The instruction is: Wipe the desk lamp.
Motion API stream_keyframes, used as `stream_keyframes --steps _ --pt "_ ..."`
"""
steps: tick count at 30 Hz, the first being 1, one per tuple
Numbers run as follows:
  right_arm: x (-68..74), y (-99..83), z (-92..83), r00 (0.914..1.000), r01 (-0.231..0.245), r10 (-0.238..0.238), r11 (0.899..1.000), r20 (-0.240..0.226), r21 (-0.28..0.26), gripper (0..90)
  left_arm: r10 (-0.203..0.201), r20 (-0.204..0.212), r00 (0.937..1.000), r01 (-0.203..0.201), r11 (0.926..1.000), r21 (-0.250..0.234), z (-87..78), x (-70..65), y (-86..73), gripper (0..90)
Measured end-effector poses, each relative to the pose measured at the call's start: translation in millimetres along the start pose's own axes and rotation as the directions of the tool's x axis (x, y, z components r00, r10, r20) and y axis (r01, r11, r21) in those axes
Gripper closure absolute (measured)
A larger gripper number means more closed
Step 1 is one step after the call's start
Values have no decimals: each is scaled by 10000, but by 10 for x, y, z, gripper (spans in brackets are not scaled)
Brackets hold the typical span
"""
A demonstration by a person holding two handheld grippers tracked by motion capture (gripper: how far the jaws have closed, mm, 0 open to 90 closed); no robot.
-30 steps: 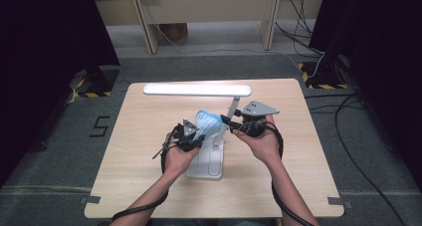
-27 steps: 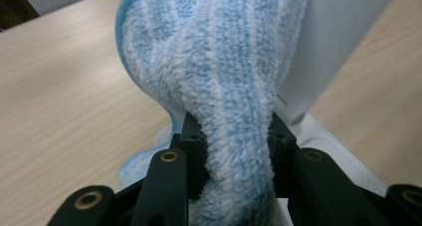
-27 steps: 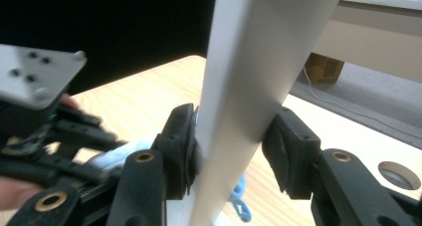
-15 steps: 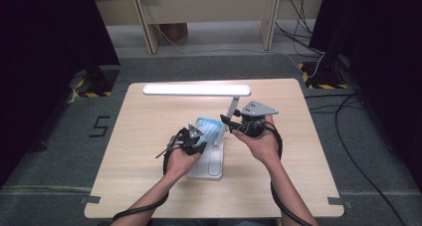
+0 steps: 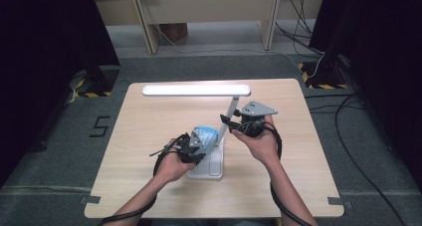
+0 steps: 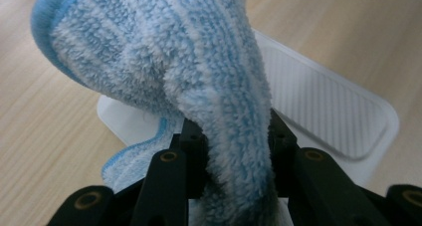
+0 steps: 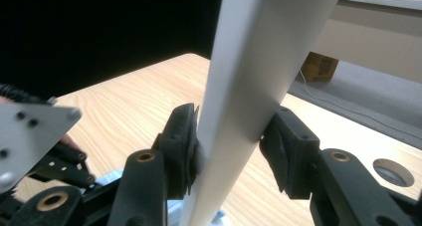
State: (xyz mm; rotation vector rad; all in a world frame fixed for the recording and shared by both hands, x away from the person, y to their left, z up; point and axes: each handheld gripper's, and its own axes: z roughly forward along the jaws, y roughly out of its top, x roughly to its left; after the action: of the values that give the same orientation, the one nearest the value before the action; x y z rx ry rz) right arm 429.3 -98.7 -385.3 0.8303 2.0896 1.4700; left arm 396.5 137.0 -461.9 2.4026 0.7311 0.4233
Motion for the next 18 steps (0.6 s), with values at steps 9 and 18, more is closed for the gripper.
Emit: stream_keyframes --steps 9,18 --pt "12 7 1 10000 -7 7 10000 45 68 569 1177 634 9910 -1188 9928 142 -83 -71 -123 691" --pt "27 11 21 9998 184 -185 9998 63 103 603 2160 1971 9563 -2224 9749 108 -178 -220 -172 689"
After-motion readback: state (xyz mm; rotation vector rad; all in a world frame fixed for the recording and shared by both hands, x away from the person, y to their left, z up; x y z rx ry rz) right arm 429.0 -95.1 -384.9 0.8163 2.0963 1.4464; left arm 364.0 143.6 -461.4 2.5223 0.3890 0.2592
